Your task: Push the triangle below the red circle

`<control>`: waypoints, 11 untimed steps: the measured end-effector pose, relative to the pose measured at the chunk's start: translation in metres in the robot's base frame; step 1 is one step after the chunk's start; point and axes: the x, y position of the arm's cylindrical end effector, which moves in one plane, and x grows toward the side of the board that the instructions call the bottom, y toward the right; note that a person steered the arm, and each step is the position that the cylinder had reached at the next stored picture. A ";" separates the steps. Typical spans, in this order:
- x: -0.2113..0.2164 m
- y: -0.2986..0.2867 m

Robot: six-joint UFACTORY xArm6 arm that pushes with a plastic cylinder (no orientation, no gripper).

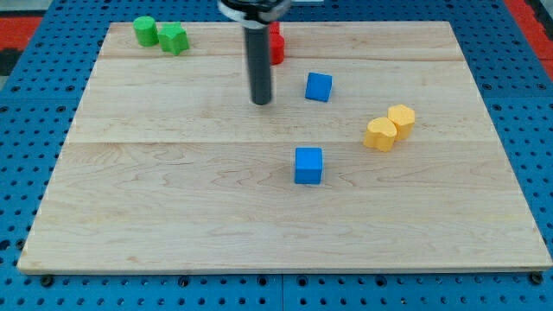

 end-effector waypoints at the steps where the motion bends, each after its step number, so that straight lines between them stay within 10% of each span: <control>1: 0.000 0.087; 5: -0.004 -0.026; 11: -0.044 -0.007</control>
